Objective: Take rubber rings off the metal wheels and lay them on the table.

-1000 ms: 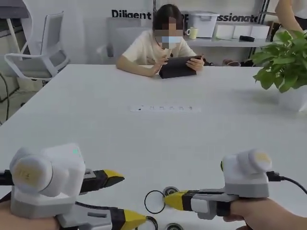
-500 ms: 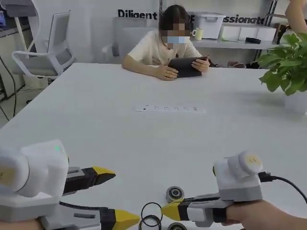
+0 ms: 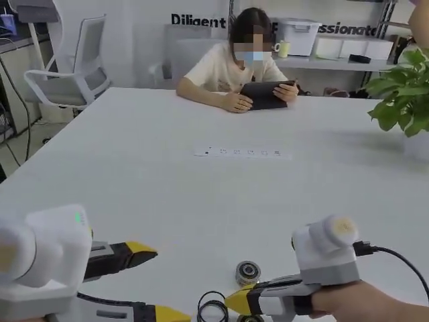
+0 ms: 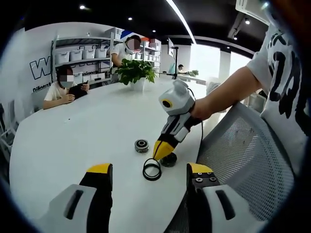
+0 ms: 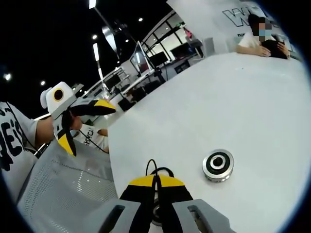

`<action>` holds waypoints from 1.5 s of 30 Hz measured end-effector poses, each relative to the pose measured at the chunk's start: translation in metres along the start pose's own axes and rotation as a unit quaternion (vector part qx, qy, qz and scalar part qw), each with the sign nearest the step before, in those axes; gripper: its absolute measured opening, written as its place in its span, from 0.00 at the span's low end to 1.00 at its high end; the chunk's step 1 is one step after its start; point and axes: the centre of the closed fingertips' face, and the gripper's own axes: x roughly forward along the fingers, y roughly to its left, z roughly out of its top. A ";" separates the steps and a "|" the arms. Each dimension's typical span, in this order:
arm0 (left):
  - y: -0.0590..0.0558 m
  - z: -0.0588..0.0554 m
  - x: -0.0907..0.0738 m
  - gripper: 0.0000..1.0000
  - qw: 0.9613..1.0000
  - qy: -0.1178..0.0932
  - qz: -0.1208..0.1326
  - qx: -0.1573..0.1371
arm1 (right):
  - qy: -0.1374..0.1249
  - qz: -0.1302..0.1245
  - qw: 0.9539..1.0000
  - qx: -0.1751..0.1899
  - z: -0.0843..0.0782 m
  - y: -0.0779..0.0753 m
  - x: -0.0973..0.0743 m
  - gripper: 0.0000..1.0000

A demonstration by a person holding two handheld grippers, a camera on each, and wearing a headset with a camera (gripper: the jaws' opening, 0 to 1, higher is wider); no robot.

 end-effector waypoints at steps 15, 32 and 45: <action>-0.001 -0.005 -0.002 0.59 1.000 0.005 0.002 -0.005 | 0.017 -0.009 1.000 -0.007 -0.005 -0.005 0.005 0.00; -0.003 -0.008 0.000 0.59 1.000 0.014 -0.002 -0.003 | 0.032 -0.025 0.998 -0.045 -0.010 -0.007 0.003 0.06; -0.005 -0.007 -0.001 0.59 1.000 0.017 0.000 0.001 | 0.008 -0.029 0.996 -0.078 0.003 0.000 -0.008 0.18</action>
